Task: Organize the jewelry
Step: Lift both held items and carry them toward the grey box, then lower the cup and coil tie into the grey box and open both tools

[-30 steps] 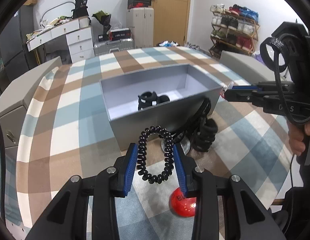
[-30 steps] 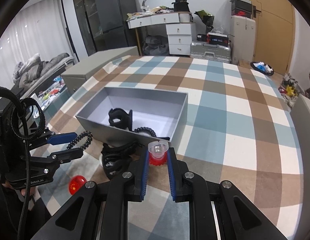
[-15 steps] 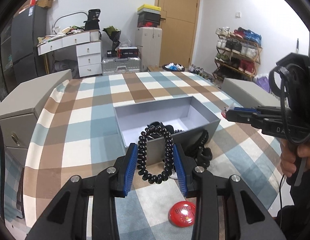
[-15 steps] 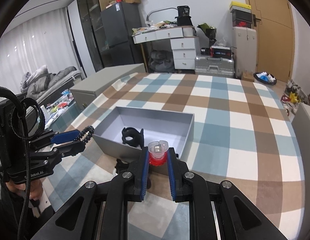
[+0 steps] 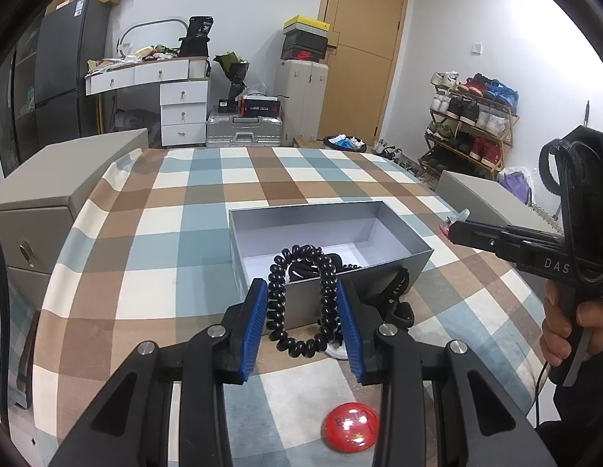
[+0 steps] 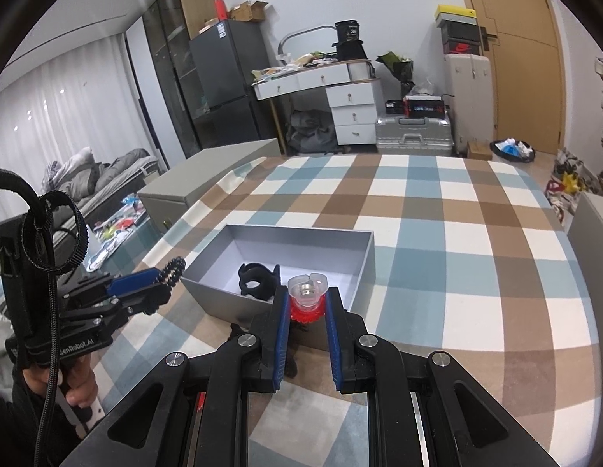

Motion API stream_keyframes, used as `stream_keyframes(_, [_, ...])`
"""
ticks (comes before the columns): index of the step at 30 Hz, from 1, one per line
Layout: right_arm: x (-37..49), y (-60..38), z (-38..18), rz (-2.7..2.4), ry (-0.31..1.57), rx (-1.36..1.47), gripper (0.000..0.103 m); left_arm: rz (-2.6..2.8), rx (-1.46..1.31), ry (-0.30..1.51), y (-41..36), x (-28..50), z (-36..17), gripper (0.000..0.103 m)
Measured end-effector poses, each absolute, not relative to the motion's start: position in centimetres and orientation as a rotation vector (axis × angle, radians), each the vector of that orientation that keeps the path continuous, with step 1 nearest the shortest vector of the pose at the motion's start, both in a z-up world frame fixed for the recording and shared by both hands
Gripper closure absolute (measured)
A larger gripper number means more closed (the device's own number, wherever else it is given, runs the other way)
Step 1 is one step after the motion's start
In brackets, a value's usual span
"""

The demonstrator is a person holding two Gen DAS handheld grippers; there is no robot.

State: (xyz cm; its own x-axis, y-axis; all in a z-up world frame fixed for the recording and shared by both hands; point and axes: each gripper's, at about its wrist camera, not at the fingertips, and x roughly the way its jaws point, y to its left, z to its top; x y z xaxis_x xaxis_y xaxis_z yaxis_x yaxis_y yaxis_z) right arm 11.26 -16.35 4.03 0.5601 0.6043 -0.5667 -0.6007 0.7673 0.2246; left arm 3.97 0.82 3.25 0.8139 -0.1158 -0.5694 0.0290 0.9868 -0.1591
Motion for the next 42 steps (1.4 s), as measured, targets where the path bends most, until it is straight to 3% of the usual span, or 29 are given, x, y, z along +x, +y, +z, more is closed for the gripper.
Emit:
stream_keyframes(15, [12.7, -16.3, 5.7, 0.754, 0.674, 0.103, 0.086, -0.055, -0.155, 0.633, 1.3, 6.2, 4.5, 0.072])
stream_keyframes(42, [15.6, -15.5, 2.3, 0.691, 0.817, 0.202, 0.085, -0.043, -0.139, 0.695, 0.8, 9.0, 2.9, 0.072])
